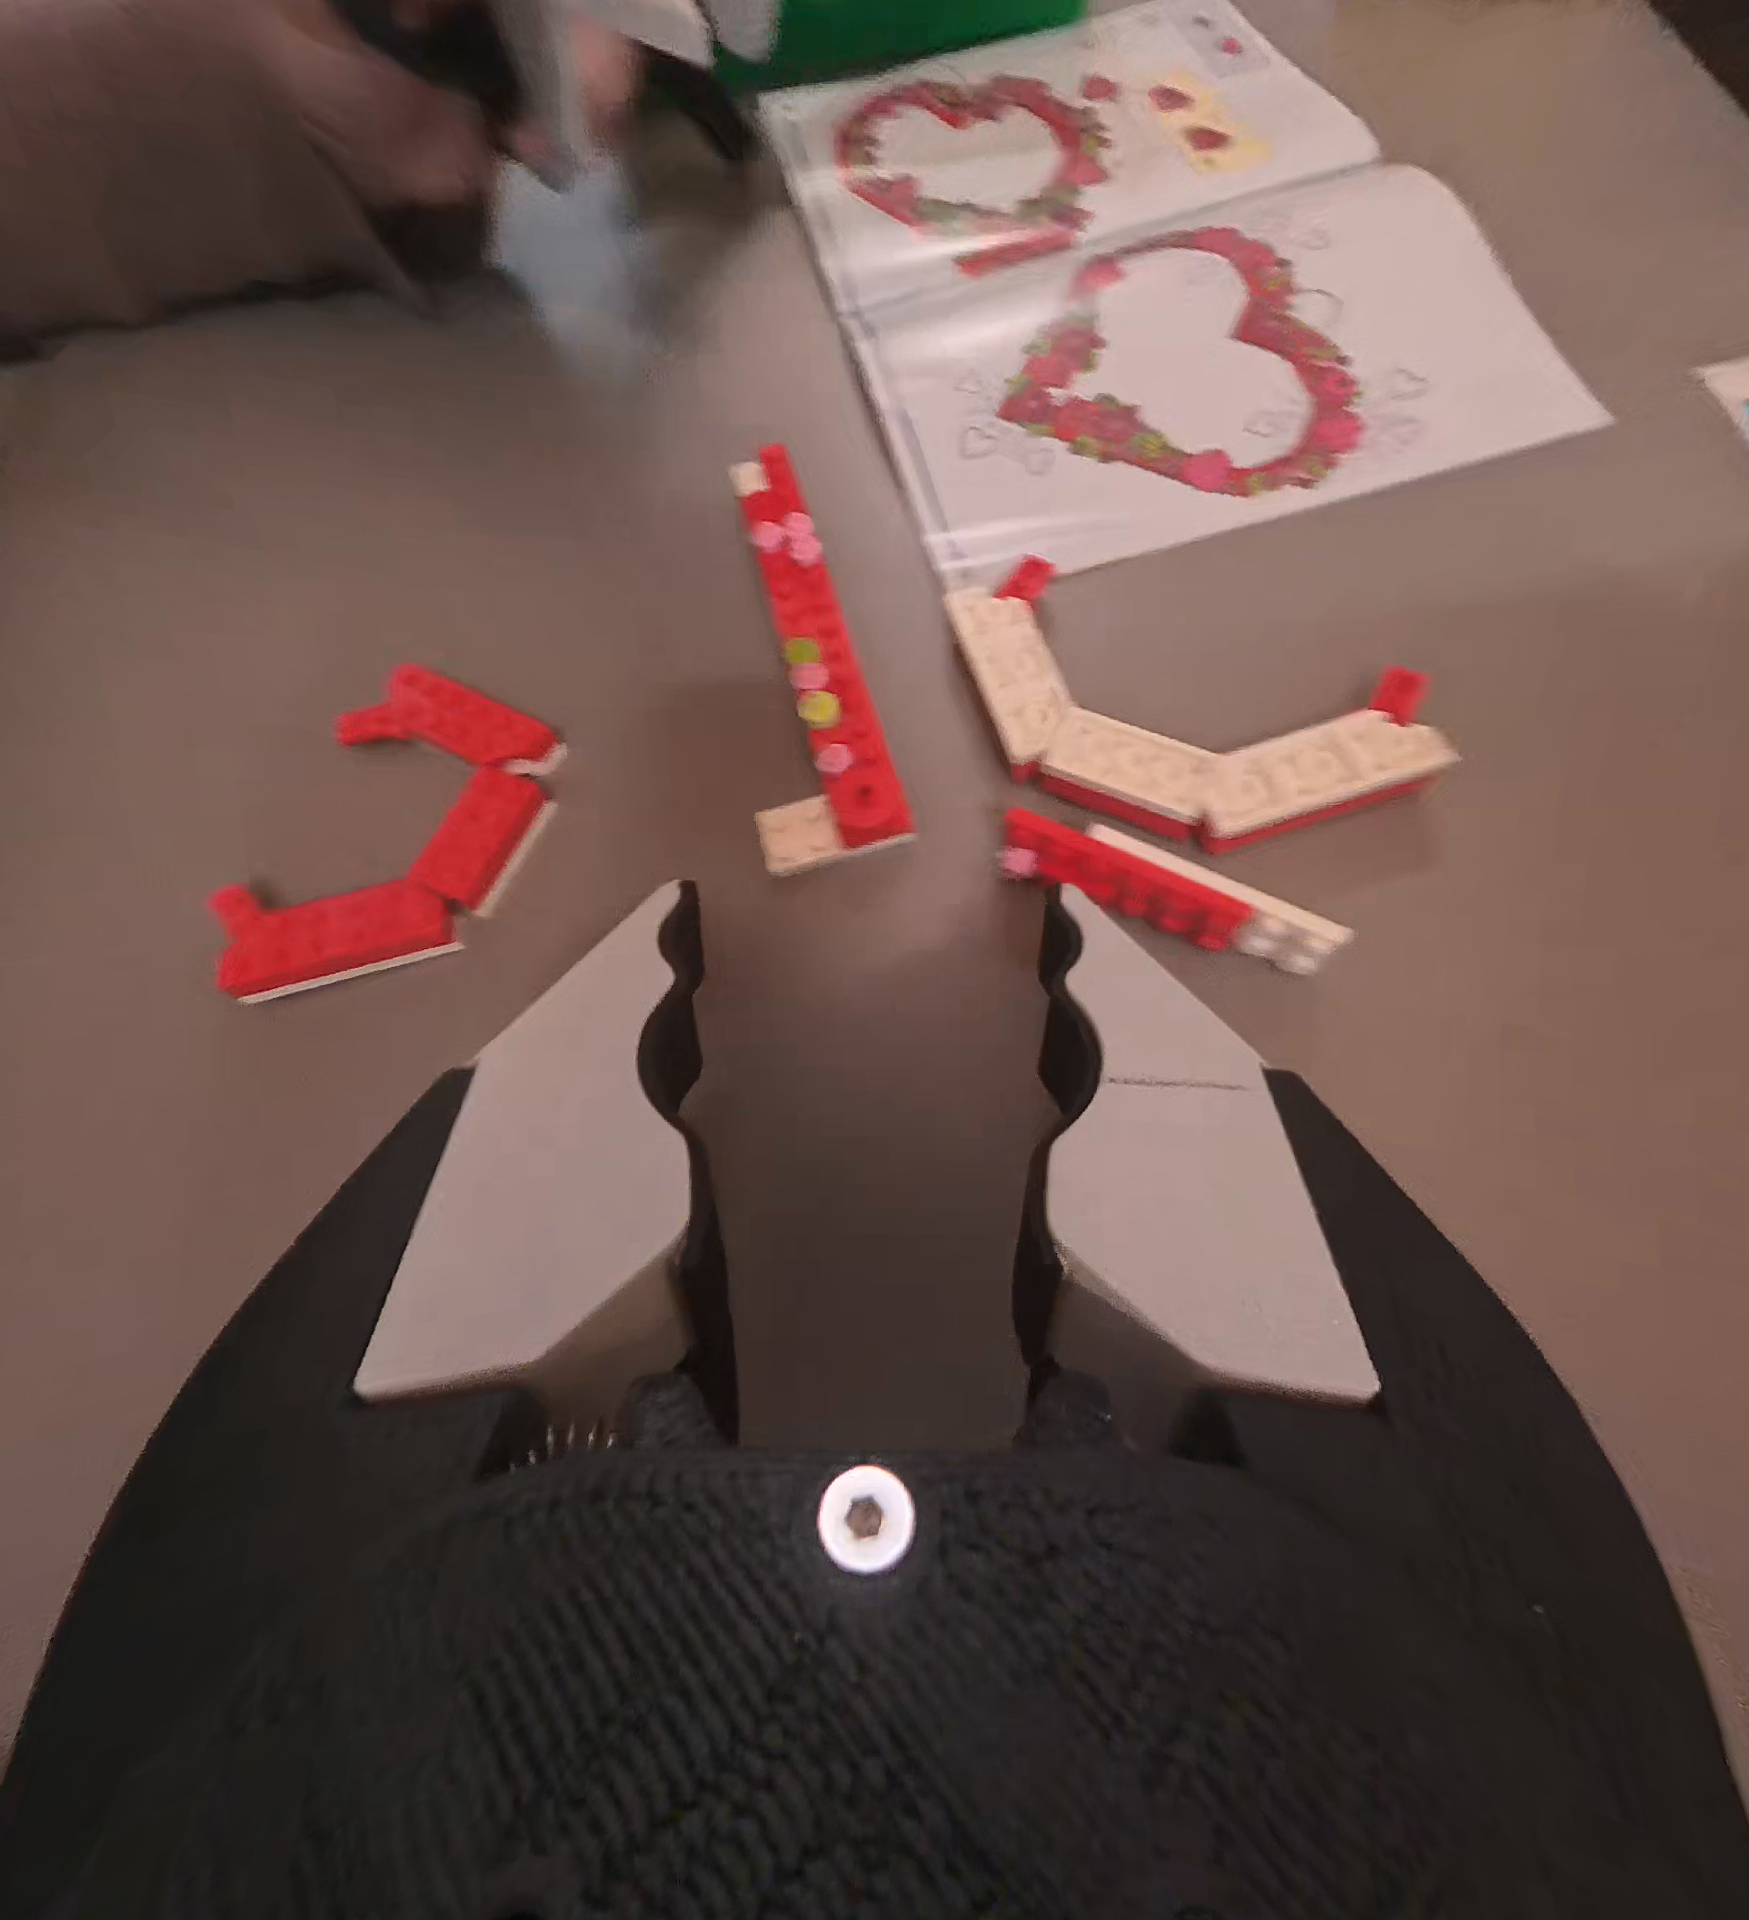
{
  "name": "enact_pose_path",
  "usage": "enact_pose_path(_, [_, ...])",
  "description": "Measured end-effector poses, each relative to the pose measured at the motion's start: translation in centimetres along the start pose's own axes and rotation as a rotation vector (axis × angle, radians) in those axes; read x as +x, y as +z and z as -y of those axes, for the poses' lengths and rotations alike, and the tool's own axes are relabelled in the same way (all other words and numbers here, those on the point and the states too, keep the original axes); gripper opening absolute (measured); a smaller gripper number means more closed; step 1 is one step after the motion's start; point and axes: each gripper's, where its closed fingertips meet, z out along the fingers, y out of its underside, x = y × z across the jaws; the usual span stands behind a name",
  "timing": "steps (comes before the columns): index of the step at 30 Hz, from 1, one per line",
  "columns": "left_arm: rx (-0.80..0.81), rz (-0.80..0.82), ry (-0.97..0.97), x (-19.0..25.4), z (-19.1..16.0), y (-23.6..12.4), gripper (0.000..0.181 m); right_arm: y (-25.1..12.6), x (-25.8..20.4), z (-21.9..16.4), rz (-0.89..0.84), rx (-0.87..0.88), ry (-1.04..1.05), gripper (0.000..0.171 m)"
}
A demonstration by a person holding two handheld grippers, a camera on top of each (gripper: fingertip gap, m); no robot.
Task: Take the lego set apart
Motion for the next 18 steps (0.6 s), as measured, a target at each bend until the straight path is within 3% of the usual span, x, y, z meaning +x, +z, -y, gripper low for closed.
enact_pose_path(2, [0.01,-0.039,-0.032,0.5,-0.6,0.0,0.043,0.2,-0.7,0.0,0.052,0.001,0.02,0.057])
enact_pose_path(9, [-0.057,-0.023,0.01,-0.1,-3.2,-0.8,0.043,0.7,0.0,-0.3,0.03,-0.028,0.064,0.058])
enact_pose_path(14, [0.027,-0.063,-0.02,0.9,-2.1,-0.7,0.042,-1.5,2.8,2.5,-0.166,0.184,-0.039,0.057])
enact_pose_path(18, [0.049,-0.084,-0.001,1.6,-1.8,-0.6,0.041,-1.8,4.9,0.4,-0.176,0.047,-0.168,0.053])
